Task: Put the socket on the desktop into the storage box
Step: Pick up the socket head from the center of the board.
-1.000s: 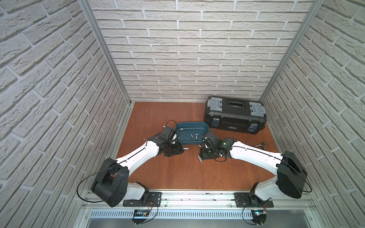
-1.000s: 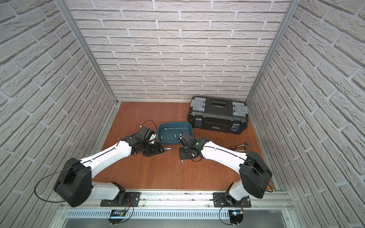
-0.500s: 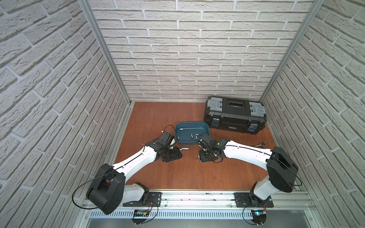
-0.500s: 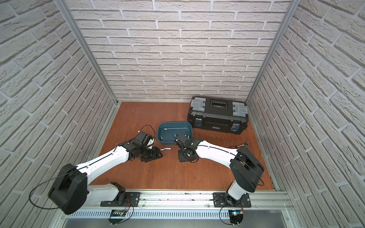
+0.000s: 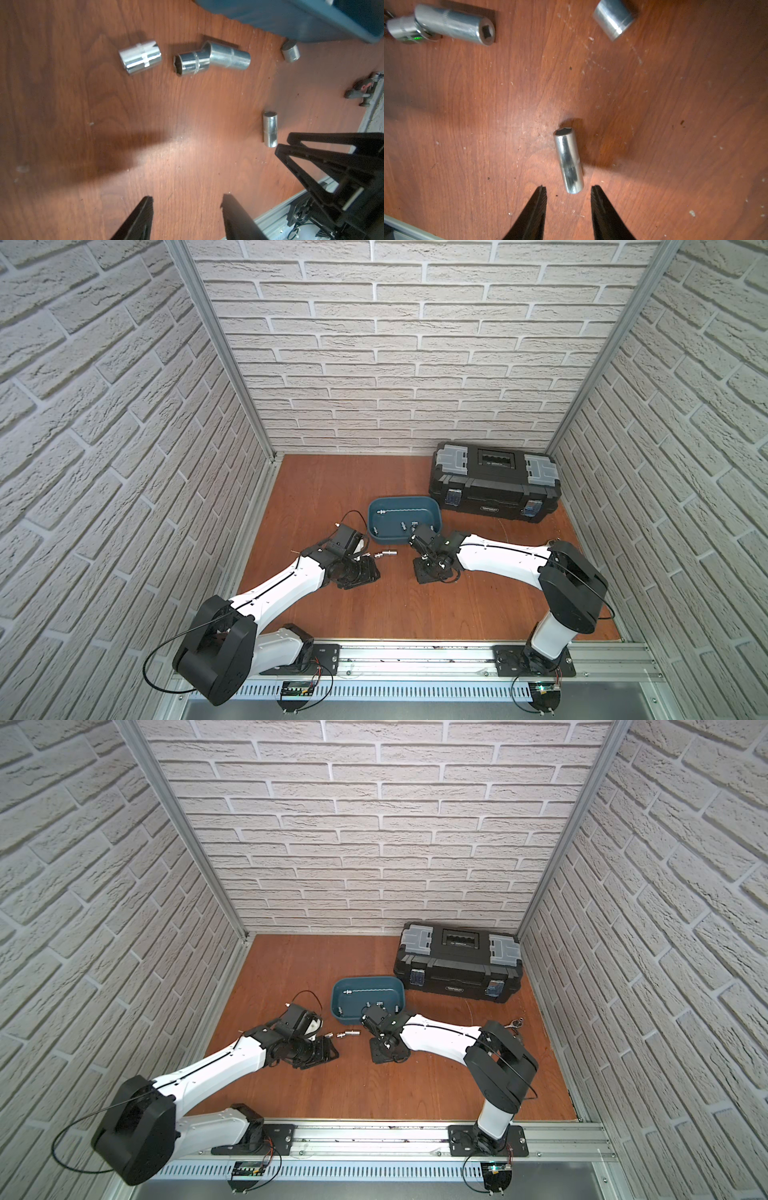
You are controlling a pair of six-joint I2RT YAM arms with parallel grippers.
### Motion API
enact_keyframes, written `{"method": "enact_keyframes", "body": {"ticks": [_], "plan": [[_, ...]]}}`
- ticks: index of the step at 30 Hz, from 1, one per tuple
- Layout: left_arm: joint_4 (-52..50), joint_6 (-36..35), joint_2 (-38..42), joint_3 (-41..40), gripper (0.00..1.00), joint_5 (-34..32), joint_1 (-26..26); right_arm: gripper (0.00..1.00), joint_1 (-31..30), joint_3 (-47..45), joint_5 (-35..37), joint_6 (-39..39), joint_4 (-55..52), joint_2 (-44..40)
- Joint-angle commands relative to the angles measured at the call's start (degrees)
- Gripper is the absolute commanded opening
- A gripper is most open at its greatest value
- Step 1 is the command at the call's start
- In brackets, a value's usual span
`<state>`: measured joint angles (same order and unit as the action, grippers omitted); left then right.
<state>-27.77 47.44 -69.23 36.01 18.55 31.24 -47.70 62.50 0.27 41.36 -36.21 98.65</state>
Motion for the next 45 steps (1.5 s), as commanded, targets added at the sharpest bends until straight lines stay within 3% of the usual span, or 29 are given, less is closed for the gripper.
{"method": "enact_keyframes", "body": {"ticks": [1, 25, 45], "plan": [[2.0, 0.5, 1.1, -1.1, 0.59, 0.5, 0.1, 0.4, -0.6, 1.6, 1.3, 0.5, -0.4, 0.8], [3.2, 1.5, 1.1, -2.8, 0.59, 0.7, 0.1, 0.3, -1.2, 4.1, 2.7, 0.9, -0.9, 6.0], [3.6, 2.0, 1.2, -2.2, 0.62, 0.6, 0.1, 0.22, -1.3, 3.3, 2.7, 1.3, -0.5, 4.6]]}}
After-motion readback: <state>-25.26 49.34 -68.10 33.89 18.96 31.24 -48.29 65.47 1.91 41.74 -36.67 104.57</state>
